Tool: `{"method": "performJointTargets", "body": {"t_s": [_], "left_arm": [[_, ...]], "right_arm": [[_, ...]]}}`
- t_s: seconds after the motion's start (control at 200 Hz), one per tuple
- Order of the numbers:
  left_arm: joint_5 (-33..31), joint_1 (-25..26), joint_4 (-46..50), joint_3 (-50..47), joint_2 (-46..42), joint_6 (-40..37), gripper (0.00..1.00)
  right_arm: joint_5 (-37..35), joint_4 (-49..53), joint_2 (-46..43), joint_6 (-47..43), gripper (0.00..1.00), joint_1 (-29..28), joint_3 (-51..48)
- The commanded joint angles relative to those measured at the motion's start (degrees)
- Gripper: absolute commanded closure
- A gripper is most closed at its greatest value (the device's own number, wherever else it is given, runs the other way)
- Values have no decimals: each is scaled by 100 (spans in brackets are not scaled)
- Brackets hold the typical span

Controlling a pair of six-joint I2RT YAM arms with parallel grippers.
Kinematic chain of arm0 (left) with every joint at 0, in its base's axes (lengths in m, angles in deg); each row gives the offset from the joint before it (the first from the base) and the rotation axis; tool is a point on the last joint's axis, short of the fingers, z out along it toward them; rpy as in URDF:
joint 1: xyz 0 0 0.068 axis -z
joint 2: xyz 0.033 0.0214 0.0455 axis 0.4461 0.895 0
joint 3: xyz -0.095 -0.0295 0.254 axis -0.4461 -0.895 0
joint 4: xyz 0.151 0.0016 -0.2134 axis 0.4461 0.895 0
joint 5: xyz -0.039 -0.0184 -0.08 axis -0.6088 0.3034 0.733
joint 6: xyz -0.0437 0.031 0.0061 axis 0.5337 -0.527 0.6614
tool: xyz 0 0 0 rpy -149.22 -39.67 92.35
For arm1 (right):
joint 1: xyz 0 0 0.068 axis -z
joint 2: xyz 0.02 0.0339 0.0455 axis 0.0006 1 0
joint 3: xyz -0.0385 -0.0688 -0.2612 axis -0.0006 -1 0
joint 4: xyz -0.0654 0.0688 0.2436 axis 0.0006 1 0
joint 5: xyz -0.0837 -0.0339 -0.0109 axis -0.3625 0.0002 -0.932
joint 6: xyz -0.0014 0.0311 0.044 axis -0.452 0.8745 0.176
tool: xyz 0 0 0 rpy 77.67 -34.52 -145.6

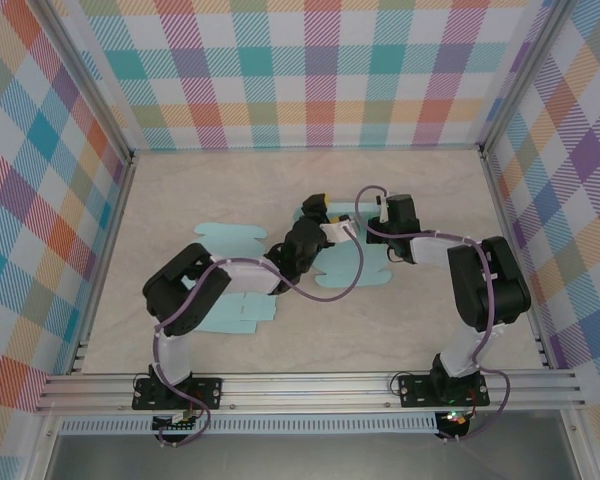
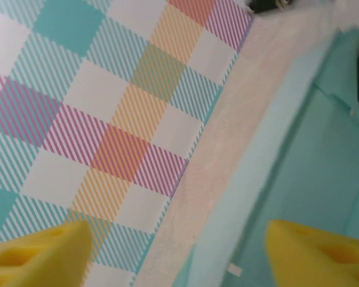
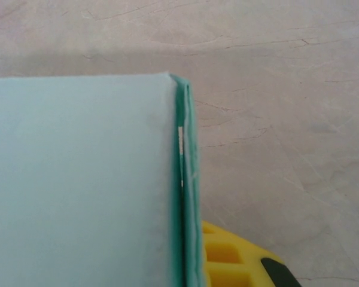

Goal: Fold the paper box

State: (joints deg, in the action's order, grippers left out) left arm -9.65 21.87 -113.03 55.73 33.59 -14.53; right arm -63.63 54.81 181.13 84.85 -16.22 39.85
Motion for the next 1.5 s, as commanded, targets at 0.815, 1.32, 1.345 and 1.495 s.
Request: {"method": "performJointTargets", "body": {"t_s": [0.815,1.32,1.345,1.495], "left_arm": [[-80,-1192,3444,-1538,-4514,7777,0],[1232,-1212,2422,-1428,-3214,8836,0],[1287,-1172,2368,-1365,-3078,8861,0],[932,-675,2604,-753,-2403,8515,0]], "right_arm": [[-648,754,-1766,-1007,100,-24,-257],[-873,12,-2097,-841,100,1,-1003],[-883,26,-2102,-830,100,1,-997],[-928,128,-2016,-735,100,2,-931]]}}
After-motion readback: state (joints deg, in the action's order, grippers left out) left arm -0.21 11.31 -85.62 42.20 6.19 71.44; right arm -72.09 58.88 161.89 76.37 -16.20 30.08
